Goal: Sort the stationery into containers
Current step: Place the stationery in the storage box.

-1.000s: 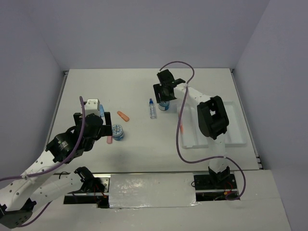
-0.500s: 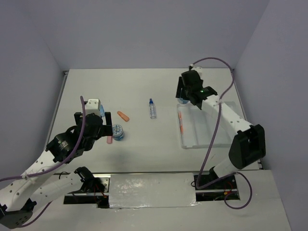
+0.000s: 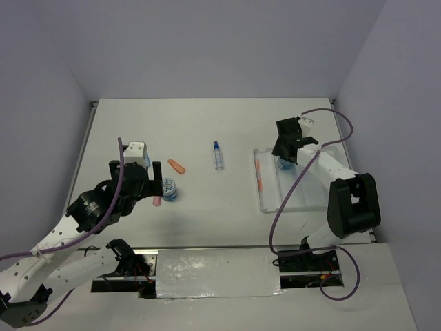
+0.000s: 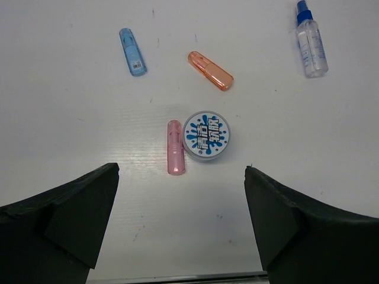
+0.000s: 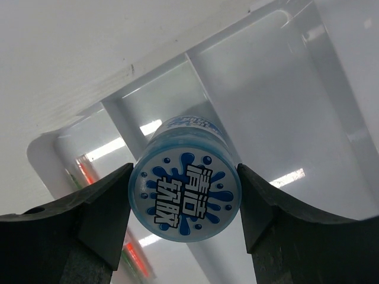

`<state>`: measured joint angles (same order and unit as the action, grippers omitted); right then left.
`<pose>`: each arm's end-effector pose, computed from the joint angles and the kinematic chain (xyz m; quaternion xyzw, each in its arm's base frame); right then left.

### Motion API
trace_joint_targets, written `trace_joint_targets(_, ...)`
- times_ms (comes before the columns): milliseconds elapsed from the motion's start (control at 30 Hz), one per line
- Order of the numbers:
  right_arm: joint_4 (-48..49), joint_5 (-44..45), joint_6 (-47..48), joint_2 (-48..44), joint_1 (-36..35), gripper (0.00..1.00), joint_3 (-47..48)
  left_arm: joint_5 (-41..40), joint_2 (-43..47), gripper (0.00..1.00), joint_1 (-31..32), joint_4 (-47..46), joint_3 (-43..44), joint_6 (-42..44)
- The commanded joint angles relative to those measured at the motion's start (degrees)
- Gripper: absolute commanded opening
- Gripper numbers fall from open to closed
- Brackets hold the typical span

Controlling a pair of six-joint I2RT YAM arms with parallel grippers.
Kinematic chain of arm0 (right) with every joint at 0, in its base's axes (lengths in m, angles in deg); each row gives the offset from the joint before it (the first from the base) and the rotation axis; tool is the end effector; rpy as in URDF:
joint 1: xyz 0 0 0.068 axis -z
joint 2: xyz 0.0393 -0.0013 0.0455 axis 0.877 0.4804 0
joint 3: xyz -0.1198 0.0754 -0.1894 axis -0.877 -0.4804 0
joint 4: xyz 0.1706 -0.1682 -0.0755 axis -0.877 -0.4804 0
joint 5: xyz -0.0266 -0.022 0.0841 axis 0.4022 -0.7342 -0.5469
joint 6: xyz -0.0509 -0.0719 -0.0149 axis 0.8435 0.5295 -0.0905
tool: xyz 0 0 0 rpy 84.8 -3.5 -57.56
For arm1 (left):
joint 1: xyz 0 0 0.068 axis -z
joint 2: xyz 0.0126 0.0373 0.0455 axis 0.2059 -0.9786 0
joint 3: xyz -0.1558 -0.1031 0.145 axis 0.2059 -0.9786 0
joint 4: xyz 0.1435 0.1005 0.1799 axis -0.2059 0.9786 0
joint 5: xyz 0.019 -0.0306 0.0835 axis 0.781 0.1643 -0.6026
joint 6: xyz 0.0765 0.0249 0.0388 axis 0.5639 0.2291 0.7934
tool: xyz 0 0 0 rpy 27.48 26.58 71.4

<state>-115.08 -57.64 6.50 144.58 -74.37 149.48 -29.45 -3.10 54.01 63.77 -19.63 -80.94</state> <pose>0.3324 0.0411 0.1673 0.2090 0.9035 -0.0863 0.3640 0.1707 -0.0918 0.2947 -0.0562 0.8493 -0.0475 0.5227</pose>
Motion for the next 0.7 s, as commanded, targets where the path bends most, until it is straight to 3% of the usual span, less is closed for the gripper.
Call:
trace_joint_targets(0, 3.06, 1.18, -1.23, 1.83, -0.01, 0.16, 1.93, 0.94, 0.25, 0.99, -0.29, -2.76, -0.03, 1.37)
trace_joint_targets(100, 3.24, 1.01, -1.58, 2.10, -0.01, 0.59, 1.67, 1.21, -0.19, 0.99, -0.29, -2.85, 0.05, 1.54)
trace_joint_targets(200, 2.45, 0.83, -1.40, 1.84, -0.01, 0.73, 2.46, 0.94, -0.46, 0.99, -0.29, -2.59, 0.14, 1.28)
trace_joint_targets(300, 1.57, 0.48, -0.44, 0.79, -0.01, 0.80, 3.43, 0.59, -0.89, 0.99, -0.38, -2.41, 0.23, 0.75)
trace_joint_targets(333, 1.22, 0.48, -0.26, 0.44, -0.10, 0.99, 3.69, 0.50, -1.07, 0.99, -0.47, -2.32, 0.40, 0.58)
trace_joint_targets(433, 0.61, 0.21, 0.09, -0.36, -0.01, 1.00, 4.48, 0.33, -2.30, 0.99, -1.17, -1.36, 1.11, -1.26)
trace_joint_targets(667, 0.42, -5.58, 2.54, -8.69, -2.73, 1.00, 2.37, 8.93, -10.80, 0.99, -8.81, -2.67, 0.67, -7.15)
